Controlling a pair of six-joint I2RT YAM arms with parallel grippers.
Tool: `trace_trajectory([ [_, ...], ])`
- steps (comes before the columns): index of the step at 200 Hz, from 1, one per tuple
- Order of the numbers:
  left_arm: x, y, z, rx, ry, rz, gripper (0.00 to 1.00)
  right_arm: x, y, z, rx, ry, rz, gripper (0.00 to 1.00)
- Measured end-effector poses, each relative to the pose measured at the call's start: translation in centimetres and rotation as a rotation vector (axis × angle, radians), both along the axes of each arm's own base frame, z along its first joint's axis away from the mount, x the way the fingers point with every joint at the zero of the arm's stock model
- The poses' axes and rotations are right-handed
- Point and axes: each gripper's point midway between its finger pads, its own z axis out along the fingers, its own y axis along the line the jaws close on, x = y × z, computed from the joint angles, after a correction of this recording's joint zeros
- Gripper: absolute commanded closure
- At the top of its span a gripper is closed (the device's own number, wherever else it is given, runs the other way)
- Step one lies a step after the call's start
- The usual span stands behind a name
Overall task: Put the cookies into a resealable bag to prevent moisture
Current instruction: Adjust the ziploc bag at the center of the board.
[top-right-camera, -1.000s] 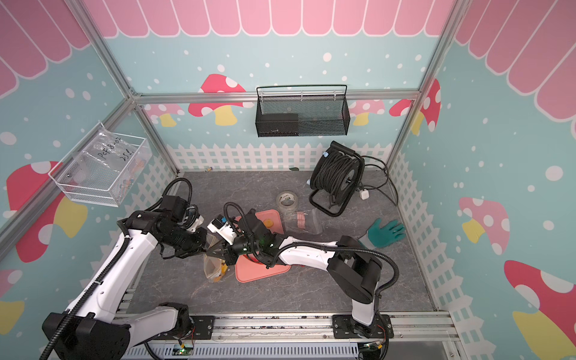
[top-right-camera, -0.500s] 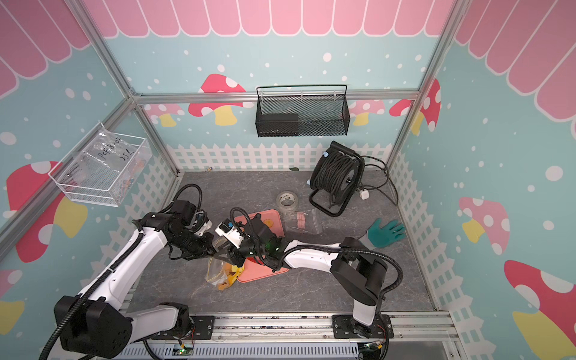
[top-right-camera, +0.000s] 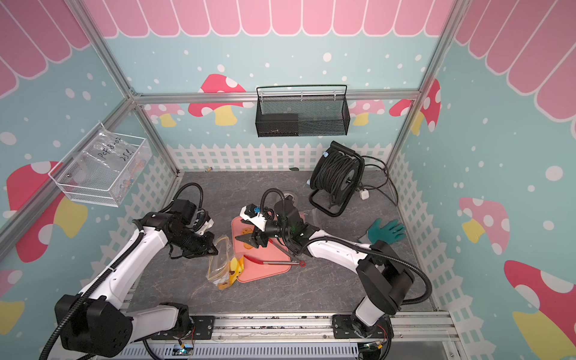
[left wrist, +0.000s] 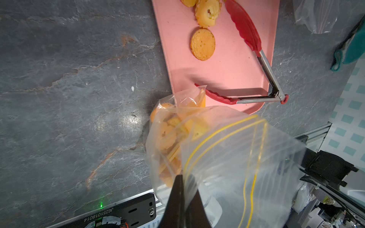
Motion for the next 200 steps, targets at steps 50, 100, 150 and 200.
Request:
trace_trajectory([
  [50,0.0,-0.5,0.3,-0.018,-0.009,-0.018,0.99,0.6,2.2,-5.4,-0.086,-0.063,0.123,0.30],
  [100,0.5,-0.9,0.8,-0.026,-0.023,-0.035,0.98,1.4,5.4,-6.0,-0.049,-0.090,0.223,0.36],
  [150,0.7,-1.2,0.8,-0.037,-0.017,-0.051,0.98,0.1,6.0,-7.7,-0.062,-0.037,0.292,0.53],
  [200,1.0,-1.3,0.5,-0.034,-0.001,-0.057,0.96,-0.3,6.1,-7.1,-0.039,-0.024,0.316,0.70],
])
